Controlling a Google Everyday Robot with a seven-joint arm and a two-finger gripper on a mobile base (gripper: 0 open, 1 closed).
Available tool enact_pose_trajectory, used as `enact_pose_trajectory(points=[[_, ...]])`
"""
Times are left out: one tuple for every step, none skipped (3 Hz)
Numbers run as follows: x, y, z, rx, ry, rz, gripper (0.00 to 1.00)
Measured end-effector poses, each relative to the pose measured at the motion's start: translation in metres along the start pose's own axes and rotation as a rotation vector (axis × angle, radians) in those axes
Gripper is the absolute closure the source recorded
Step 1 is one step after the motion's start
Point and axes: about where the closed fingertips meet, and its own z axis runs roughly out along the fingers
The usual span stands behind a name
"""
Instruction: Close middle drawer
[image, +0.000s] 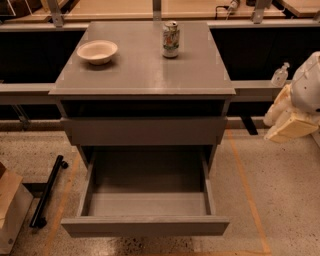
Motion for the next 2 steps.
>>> enact_pose_trajectory(points=[[0.0236, 0.0047, 0.0511, -0.043, 0.029, 0.006, 0.85], [0.0238, 0.0064, 0.0552, -0.049, 0.03, 0.006, 1.0]])
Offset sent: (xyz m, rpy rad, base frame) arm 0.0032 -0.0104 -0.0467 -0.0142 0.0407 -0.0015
